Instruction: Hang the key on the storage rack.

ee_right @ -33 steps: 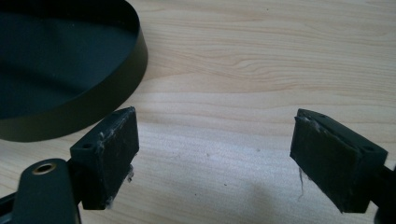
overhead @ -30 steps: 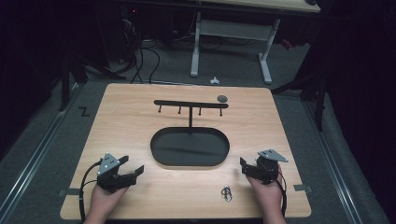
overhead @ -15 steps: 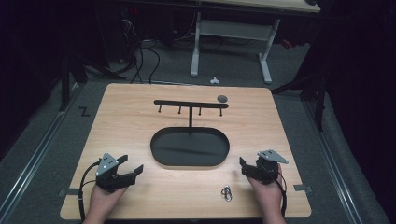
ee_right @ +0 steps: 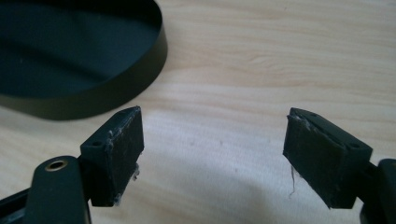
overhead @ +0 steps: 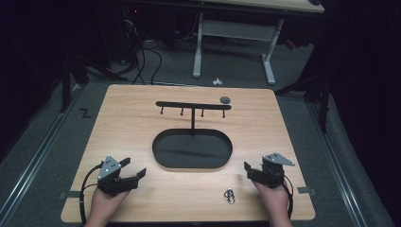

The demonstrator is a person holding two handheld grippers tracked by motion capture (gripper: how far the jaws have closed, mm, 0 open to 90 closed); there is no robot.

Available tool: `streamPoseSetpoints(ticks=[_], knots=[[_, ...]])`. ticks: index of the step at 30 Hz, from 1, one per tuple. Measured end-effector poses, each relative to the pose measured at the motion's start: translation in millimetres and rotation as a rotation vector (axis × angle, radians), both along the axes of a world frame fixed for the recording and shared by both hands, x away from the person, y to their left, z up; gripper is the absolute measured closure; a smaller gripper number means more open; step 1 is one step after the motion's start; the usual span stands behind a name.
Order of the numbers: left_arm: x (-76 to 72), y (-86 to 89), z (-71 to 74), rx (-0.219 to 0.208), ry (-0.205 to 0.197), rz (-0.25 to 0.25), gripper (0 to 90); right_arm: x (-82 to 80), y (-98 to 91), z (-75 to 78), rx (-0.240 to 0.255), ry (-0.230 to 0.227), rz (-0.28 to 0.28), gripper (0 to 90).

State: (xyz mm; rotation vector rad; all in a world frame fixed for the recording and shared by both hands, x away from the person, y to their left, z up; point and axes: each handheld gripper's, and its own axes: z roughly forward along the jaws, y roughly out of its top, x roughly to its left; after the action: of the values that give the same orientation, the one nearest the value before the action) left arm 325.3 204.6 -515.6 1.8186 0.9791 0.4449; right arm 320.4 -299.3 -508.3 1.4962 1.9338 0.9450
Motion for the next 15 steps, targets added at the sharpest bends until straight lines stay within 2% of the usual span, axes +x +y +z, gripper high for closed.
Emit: streamPoseSetpoints(ticks=[1, 2, 3, 6, 10, 11, 12, 13, 15], knots=[[-0.3, 0.1, 0.3, 0.002, 0.001, -0.006, 22.1, -2.4, 0.6, 0.1, -0.022, 0.015, 0.012, 19.9], [-0.3, -0.2, 0.8, 0.000, -0.005, -0.015, 22.2, -6.1, 0.5, 0.6, -0.043, 0.057, 0.033, 19.7], [-0.3, -0.2, 0.8, 0.000, -0.005, -0.015, 22.2, -6.1, 0.5, 0.6, -0.043, 0.057, 0.033, 19.7], [0.2, 0.1, 2.6, 0.002, -0.012, -0.027, 22.2, -8.7, -0.7, 1.9, -0.081, 0.130, 0.044, 20.2], [0.0, 1.5, 4.0, -0.013, -0.018, -0.031, 22.3, -8.9, -3.5, 3.4, -0.116, 0.198, 0.040, 20.5], [0.0, 1.8, 4.3, -0.015, -0.018, -0.033, 22.4, -8.6, -3.1, 3.8, -0.121, 0.224, 0.035, 20.9], [0.2, 2.0, 4.6, -0.017, -0.017, -0.035, 22.4, -6.9, -2.2, 5.5, -0.129, 0.274, 0.038, 20.9], [0.5, 2.0, 4.8, -0.021, -0.017, -0.036, 22.4, -6.9, -2.2, 5.5, -0.129, 0.274, 0.038, 20.9], [0.8, 1.5, 5.5, -0.025, -0.020, -0.041, 22.5, -5.0, 0.5, 7.1, -0.160, 0.321, 0.052, 20.6]])
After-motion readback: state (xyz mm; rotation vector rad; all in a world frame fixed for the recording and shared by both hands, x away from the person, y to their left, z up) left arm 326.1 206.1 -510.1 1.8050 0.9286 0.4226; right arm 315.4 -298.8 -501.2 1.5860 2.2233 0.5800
